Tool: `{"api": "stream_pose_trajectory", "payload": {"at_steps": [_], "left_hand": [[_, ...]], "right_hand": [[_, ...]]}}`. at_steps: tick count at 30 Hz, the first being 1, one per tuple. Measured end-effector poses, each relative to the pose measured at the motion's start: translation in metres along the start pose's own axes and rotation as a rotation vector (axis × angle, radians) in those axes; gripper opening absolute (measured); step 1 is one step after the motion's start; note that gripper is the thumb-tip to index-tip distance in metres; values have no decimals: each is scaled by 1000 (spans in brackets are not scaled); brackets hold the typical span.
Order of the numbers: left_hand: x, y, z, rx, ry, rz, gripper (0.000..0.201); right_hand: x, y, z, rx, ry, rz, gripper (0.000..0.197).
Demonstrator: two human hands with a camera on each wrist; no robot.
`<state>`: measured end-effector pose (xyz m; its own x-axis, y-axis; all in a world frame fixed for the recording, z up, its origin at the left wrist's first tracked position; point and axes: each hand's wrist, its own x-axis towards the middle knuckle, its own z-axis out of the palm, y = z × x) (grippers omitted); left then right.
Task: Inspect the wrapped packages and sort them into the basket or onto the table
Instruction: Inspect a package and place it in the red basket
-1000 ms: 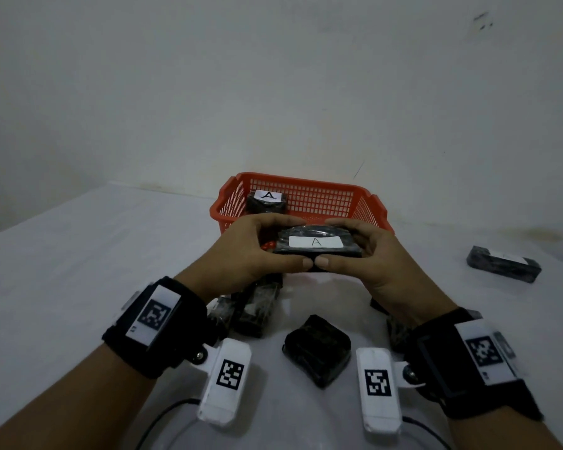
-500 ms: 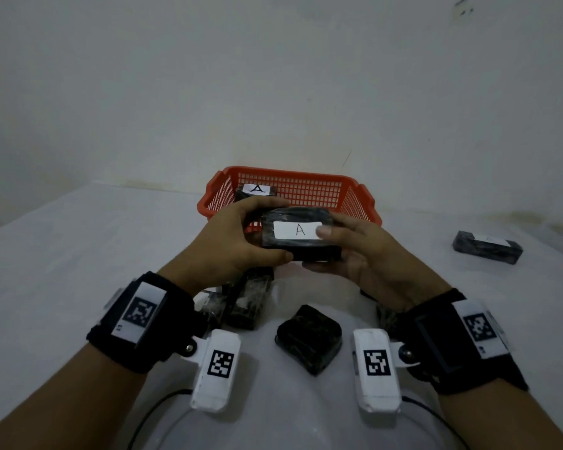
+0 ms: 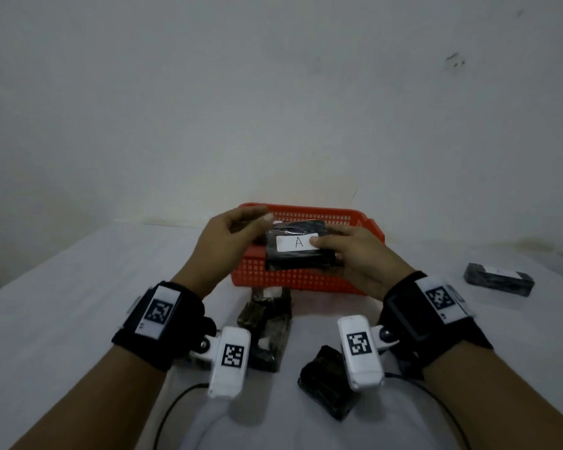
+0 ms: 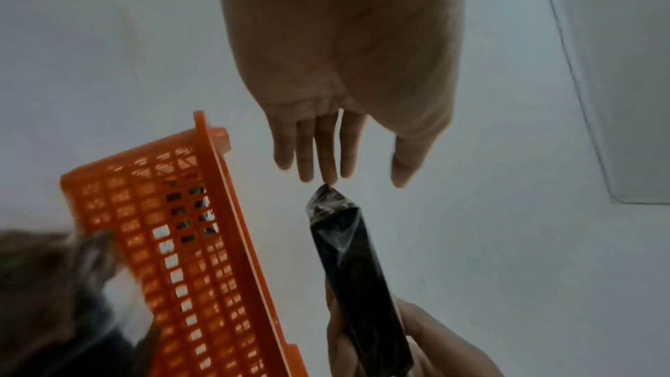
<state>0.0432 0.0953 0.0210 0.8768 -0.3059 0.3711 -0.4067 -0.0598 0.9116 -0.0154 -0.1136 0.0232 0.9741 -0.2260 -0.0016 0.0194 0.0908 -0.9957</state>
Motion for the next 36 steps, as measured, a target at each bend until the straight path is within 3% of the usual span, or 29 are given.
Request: {"api": "stream_pose_trajectory", "payload": {"at_steps": [3, 5, 9, 13, 17, 20, 23, 27, 30, 33, 36], "left_hand": [[37, -14, -14, 107, 188, -57, 20], [61, -25, -25, 157, 216, -153, 24], [95, -41, -33, 167, 170, -329, 17], [122, -62, -29, 132, 53, -515, 24], [156, -94, -26, 53, 36, -637, 40], [171, -110, -24, 21, -23, -713, 49], [157, -86, -20, -2, -43, -716, 20], [158, -80, -18, 26, -51, -702, 23], [167, -85, -18, 57, -60, -703, 25], [169, -90, -18, 68, -79, -728, 26], [172, -95, -17, 62, -92, -723, 25]], "right_hand": [[25, -4, 6, -29, 50, 37, 27], [47, -3, 13, -65, 89, 43, 33], [91, 2, 26, -147, 138, 102, 35], [121, 13, 37, -280, 130, 189, 7], [139, 14, 45, -258, 140, 311, 15], [146, 12, 48, -331, 146, 360, 6], [154, 17, 48, -488, 154, 398, 16], [164, 24, 46, -583, 161, 391, 14], [166, 23, 47, -795, 110, 384, 18], [170, 26, 44, -882, 110, 368, 33], [174, 31, 41, -911, 67, 357, 27]]}}
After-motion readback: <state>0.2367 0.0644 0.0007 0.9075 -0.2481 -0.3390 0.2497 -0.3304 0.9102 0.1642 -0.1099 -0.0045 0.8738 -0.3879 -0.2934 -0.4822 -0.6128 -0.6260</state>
